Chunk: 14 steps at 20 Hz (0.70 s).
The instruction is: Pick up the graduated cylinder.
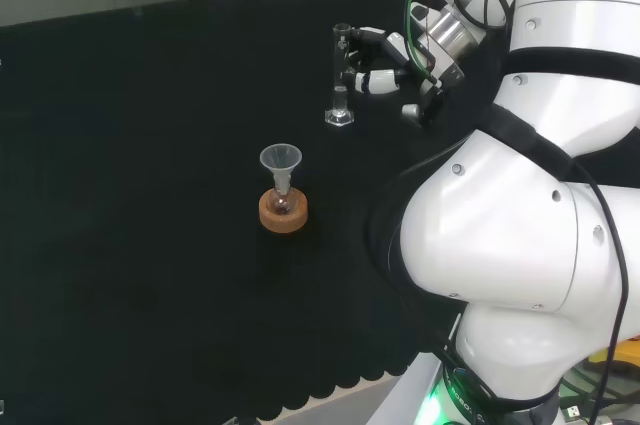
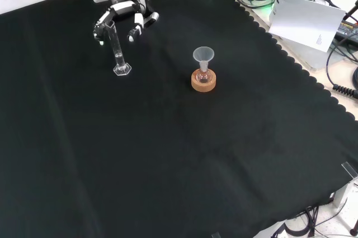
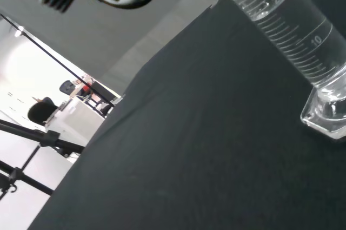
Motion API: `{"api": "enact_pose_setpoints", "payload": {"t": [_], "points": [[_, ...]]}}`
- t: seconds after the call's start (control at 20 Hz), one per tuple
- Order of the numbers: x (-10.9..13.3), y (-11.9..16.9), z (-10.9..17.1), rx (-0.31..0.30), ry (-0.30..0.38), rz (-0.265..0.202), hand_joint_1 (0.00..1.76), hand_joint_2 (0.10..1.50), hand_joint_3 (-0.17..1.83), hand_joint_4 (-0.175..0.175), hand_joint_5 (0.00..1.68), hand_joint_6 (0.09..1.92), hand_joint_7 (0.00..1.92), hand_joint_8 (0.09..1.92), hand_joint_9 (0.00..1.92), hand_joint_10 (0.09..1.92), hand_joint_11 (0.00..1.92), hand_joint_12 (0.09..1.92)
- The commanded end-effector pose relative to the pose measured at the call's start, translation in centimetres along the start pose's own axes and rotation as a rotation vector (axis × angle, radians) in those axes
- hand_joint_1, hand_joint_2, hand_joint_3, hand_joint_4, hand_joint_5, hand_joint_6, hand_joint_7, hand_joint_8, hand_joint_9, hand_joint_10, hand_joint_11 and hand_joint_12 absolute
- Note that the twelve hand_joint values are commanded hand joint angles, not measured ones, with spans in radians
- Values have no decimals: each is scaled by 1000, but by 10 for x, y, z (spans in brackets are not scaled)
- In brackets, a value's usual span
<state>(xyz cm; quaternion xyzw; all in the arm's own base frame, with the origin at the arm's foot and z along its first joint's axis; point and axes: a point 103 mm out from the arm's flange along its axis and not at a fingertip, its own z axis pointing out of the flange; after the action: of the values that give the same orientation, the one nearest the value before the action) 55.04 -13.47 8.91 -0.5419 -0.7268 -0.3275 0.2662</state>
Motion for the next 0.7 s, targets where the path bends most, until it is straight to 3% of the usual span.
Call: {"api": "enact_pose_setpoints", "payload": {"t": [0.05,0.7], "points": [[0,2,10,7,56,-17,933,627,629,-30,521,87,453,616,662,519,413,1291],[2,12,23,4,55,-22,953,625,641,-31,521,87,443,615,665,526,472,1261]]}}
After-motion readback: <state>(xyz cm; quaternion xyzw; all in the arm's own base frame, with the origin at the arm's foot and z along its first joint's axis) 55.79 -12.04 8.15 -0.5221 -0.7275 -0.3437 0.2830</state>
